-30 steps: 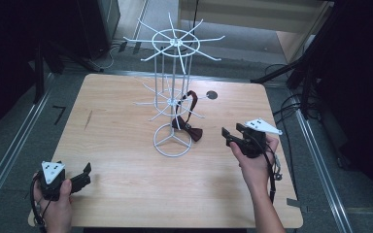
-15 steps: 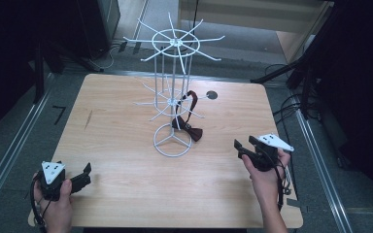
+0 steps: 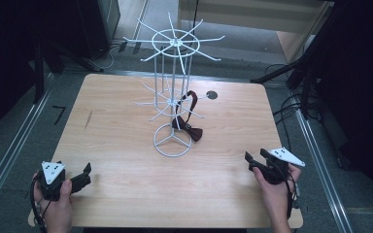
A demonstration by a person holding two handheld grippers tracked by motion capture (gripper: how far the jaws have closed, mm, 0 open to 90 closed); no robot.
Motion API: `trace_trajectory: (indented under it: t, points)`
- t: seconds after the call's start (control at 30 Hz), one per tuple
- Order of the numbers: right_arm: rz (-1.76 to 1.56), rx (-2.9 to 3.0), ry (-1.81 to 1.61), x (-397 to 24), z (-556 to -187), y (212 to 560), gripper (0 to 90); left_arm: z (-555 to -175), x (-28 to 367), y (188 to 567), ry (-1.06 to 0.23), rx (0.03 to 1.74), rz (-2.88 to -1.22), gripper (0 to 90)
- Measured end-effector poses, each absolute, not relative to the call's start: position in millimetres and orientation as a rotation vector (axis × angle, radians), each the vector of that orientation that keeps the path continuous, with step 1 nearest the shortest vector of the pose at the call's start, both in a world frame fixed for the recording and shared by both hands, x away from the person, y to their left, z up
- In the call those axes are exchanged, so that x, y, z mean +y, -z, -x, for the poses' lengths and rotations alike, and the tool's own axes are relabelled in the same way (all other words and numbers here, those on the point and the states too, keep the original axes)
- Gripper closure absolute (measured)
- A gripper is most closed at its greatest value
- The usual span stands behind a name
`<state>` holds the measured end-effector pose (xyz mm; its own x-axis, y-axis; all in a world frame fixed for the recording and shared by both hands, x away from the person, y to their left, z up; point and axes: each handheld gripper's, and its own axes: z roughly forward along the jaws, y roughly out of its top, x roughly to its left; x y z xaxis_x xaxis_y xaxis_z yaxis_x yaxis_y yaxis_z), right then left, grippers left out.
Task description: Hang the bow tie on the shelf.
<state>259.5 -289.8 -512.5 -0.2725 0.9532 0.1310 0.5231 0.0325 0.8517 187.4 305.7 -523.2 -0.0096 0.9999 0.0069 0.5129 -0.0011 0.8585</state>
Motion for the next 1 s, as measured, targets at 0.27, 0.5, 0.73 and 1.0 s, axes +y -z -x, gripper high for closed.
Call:
trace_trajectory:
  t: [0.27, 0.5, 0.73, 1.0]
  points:
    - [-1.505, 1.822, -1.154, -304.6, -247.5, 523.6, 31.4, -187.3, 305.3, 523.1, -0.919, 1.605, -1.595, 7.5]
    - [-1.494, 1.81, -1.147, -320.7, -234.7, 531.7, 22.2, -187.5, 304.9, 523.3, -0.922, 1.603, -1.596, 7.5]
    - [-1.528, 1.777, -1.128, -339.5, -221.6, 539.3, 18.3, -187.7, 304.6, 523.4, -0.925, 1.601, -1.597, 7.5]
    - [-1.543, 1.732, -1.121, -363.8, -207.7, 543.9, 16.3, -188.2, 304.5, 523.4, -0.917, 1.599, -1.603, 7.5]
